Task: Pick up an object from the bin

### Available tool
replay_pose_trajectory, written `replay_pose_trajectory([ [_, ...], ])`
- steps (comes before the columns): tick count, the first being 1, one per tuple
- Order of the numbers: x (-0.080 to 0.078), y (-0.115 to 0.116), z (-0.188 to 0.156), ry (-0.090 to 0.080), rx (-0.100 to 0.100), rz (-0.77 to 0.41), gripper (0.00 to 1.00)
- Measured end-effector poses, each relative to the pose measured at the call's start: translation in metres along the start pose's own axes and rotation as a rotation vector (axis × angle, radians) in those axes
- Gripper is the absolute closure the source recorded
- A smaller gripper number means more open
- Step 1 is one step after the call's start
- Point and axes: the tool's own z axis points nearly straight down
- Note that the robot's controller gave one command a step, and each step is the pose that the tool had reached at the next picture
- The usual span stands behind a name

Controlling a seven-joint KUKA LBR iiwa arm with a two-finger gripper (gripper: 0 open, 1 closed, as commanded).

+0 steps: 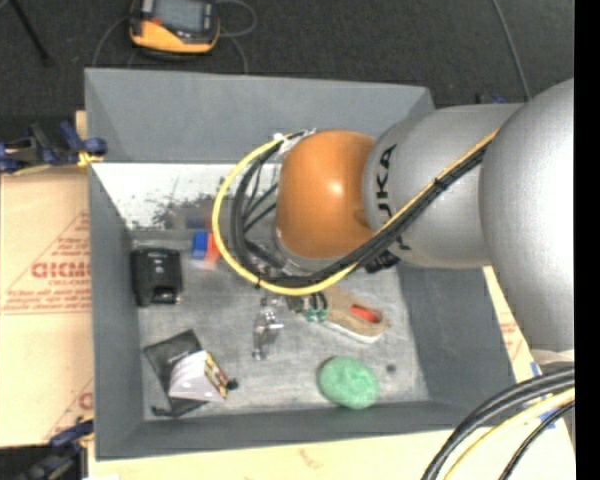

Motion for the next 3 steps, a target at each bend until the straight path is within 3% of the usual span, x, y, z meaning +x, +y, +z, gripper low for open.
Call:
replay_pose_trajectory([
  [1,0.001,-0.049,0.049,0.003,0.004,-0.119,0.0],
  [2,-0.005,-0.06,0.064,0.001,-0.001,-0.182,0.0],
  [3,0.037,-0.116,0.037,0.007,0.001,-0.4,1.0],
])
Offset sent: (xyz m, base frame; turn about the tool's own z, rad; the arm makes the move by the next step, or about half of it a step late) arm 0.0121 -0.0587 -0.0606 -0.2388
